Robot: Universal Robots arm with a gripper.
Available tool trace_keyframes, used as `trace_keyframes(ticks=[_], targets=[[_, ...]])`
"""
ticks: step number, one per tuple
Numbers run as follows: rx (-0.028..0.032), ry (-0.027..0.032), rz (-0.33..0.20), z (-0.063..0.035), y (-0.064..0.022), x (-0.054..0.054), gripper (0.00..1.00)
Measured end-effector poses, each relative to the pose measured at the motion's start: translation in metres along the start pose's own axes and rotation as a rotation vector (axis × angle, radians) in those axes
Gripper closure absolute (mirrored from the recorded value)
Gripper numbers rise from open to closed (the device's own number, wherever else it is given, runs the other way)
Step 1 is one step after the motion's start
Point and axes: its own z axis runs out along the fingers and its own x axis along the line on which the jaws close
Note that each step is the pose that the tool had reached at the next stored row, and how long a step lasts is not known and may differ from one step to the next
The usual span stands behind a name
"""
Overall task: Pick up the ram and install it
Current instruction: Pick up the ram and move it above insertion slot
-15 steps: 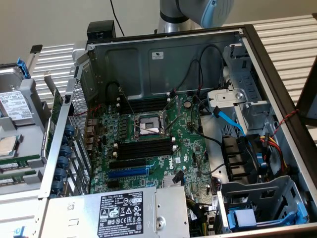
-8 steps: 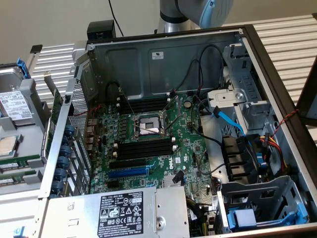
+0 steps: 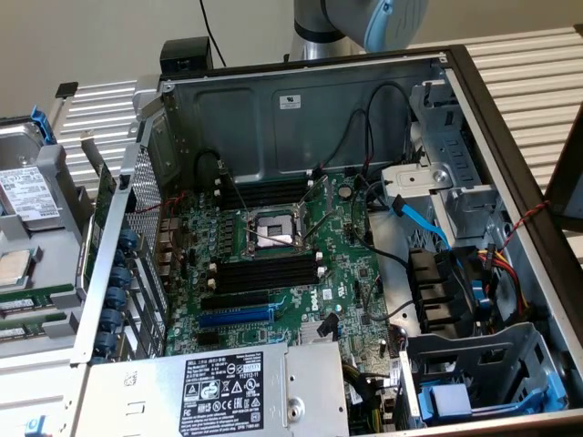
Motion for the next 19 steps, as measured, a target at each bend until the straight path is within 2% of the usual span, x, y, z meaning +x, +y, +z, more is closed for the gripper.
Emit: trace_keyframes(ticks=[6, 19], targets=[[0.0012, 0.005, -0.014, 0.0012, 0.0036, 0.0003, 0.89], [-0.0005, 0.0081, -0.246, 0.0038, 0.0037, 0.0005, 0.89]])
